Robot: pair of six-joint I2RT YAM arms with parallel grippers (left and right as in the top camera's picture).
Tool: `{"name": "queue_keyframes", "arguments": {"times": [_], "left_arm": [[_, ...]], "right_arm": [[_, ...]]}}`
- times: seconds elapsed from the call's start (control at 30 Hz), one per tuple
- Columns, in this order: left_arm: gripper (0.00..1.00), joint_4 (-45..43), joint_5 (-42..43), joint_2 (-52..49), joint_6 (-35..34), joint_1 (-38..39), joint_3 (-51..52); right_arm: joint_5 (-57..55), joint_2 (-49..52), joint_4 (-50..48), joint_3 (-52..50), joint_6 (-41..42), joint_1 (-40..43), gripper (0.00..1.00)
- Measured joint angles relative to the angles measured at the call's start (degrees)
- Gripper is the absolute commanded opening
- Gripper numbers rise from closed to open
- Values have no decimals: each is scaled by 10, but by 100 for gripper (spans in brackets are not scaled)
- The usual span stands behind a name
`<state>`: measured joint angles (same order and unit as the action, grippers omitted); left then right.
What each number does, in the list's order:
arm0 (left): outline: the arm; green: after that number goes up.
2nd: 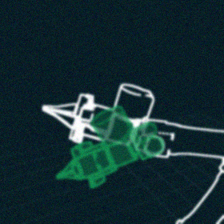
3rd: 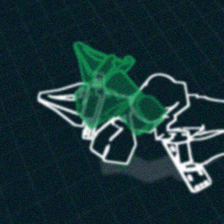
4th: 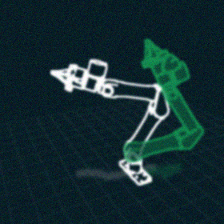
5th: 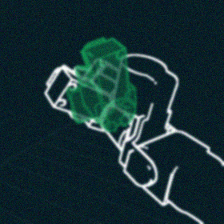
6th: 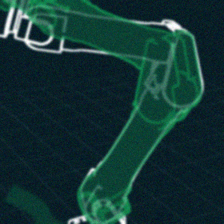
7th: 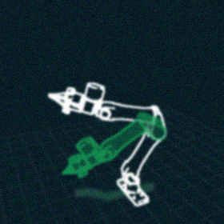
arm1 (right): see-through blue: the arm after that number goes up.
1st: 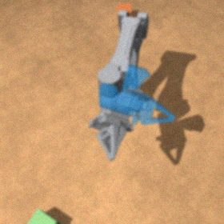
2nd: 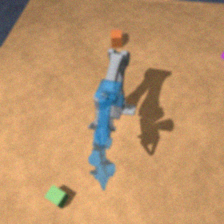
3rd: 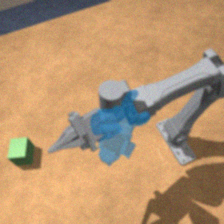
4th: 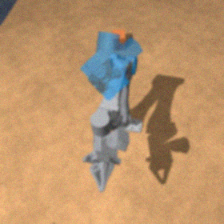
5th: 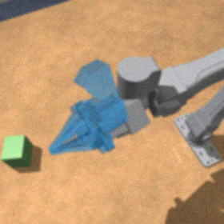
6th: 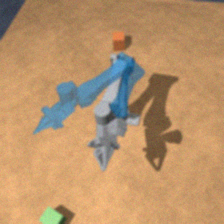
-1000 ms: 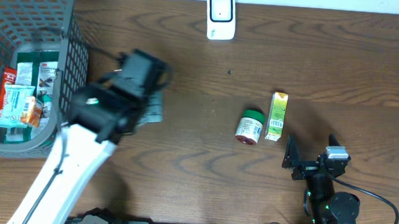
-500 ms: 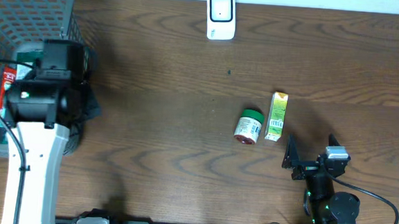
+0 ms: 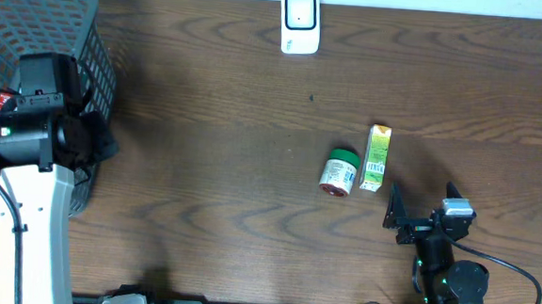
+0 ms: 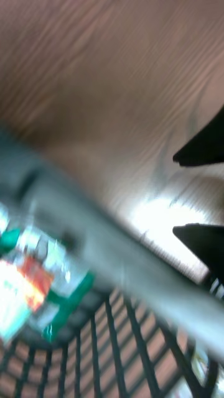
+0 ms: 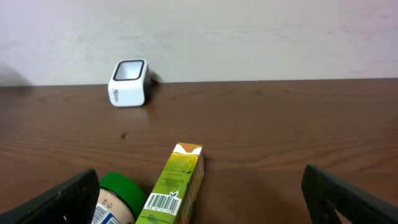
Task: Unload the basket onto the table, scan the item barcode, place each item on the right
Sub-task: 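Move the left gripper back into the grey basket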
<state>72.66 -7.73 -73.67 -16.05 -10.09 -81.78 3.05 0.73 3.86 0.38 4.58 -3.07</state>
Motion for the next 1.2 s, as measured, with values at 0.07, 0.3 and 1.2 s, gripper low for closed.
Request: {"name": "queue_keyframes", "arguments": {"times": [0.07, 0.3, 1.2], "left_arm": [[46, -3, 30, -2, 15, 0, -14], [68, -75, 59, -3, 48, 0, -167], [98, -99, -9, -287, 148, -249, -199]], "right_arm": [[0, 0, 0, 0, 0, 0, 99], [0, 0, 0, 0, 0, 0, 99], [0, 0, 0, 0, 0, 0, 99]]}}
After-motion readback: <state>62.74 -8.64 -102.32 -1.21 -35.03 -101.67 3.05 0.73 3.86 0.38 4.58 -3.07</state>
